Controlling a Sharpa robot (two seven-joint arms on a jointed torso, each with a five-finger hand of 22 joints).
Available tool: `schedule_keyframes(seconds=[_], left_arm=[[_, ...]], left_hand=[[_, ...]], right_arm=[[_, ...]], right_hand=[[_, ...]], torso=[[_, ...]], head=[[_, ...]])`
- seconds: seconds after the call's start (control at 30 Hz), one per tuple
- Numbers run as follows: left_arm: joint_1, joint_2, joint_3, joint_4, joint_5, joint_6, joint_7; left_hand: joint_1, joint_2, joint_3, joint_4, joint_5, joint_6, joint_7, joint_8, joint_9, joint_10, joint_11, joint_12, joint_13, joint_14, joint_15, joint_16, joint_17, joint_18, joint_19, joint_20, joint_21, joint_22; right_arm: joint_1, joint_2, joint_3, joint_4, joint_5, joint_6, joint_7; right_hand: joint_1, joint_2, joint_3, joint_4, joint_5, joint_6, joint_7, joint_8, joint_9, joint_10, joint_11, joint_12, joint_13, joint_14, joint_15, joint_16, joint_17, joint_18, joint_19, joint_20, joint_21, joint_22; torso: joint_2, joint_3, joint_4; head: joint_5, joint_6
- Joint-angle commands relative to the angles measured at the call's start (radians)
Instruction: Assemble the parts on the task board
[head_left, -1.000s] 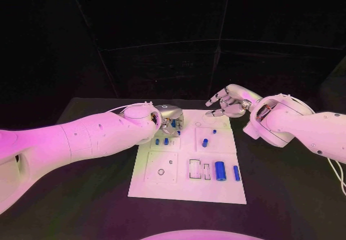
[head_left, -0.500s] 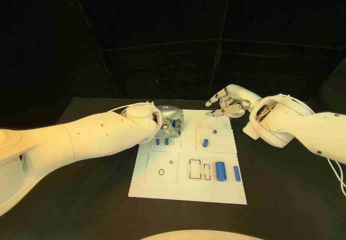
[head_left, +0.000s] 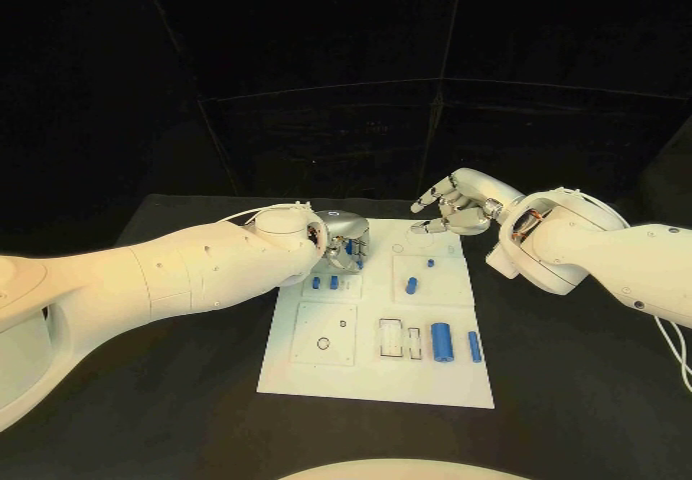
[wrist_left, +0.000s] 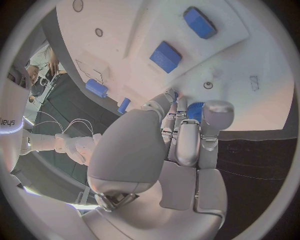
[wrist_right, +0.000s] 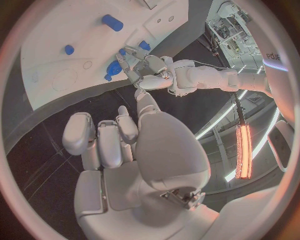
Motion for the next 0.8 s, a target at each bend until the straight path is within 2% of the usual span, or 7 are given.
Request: schedule_keyframes(seconds=[0.03, 0.27, 0.5, 0.8], left_arm=[[-0.004, 0.000, -0.003, -0.002, -0.002, 0.035, 0.004], [-0.004, 0.000, -0.003, -0.005, 0.007, 0.035, 0.007], [-0.004, -0.002, -0.003, -0.007, 0.011, -0.017, 0.016], [-0.004, -0.019, -0.003, 0.006, 0.049, -0.075, 0.036]], left_hand=[[-0.010, -0.002, 0.009, -0.002, 0.002, 0.011, 0.000, -0.007, -0.001, 0.009, -0.001, -0.004, -0.001, 0.020, -0.006, 0.001, -0.002, -0.006, 0.007, 0.001, 0.006, 0.003], [-0.014, -0.001, 0.035, -0.006, 0.004, 0.024, -0.002, -0.009, -0.003, 0.025, -0.003, -0.011, 0.000, 0.021, -0.009, 0.002, -0.005, -0.007, 0.007, -0.001, 0.012, 0.011], [0.004, 0.017, 0.102, -0.033, -0.003, 0.066, -0.007, -0.001, 0.000, 0.073, -0.014, -0.019, 0.003, 0.019, -0.018, -0.003, -0.029, -0.013, 0.016, -0.009, 0.049, 0.047], [-0.013, 0.003, 0.161, -0.063, -0.010, 0.080, -0.004, -0.010, -0.002, 0.096, -0.014, -0.043, 0.003, 0.017, -0.018, -0.006, -0.049, -0.015, 0.015, -0.011, 0.061, 0.063]], right_arm=[[0.002, 0.001, 0.001, 0.001, -0.003, -0.004, 0.003], [0.002, 0.000, 0.001, 0.001, -0.006, -0.002, 0.002], [0.002, 0.000, 0.001, 0.001, -0.006, -0.003, 0.002], [0.002, -0.001, 0.001, 0.001, -0.006, -0.003, 0.002]], right_hand=[[0.003, 0.005, -0.005, 0.002, 0.004, 0.007, 0.000, 0.005, 0.000, -0.009, 0.000, -0.002, 0.000, 0.028, -0.009, -0.006, 0.001, 0.011, -0.007, -0.001, -0.004, 0.001], [0.003, 0.005, -0.005, 0.002, 0.004, 0.007, 0.000, 0.005, 0.000, -0.009, 0.000, -0.002, 0.000, 0.028, -0.009, -0.006, 0.001, 0.011, -0.007, -0.001, -0.004, 0.001], [0.003, 0.005, -0.005, 0.002, 0.004, 0.007, 0.000, 0.005, 0.000, -0.009, 0.000, -0.002, 0.000, 0.028, -0.009, -0.006, 0.001, 0.011, -0.007, -0.001, -0.004, 0.001], [0.003, 0.005, -0.005, 0.002, 0.004, 0.008, 0.000, 0.006, 0.000, -0.007, 0.000, 0.000, 0.001, 0.028, -0.009, -0.005, 0.003, 0.011, -0.006, -0.002, -0.004, 0.002]], torso=[[0.000, -0.0004, 0.0002], [0.000, 0.0001, 0.0003], [0.000, -0.0003, 0.0000], [0.000, -0.0008, 0.0002]], head=[[0.000, -0.003], [0.000, -0.003], [0.000, -0.004], [-0.001, -0.002]])
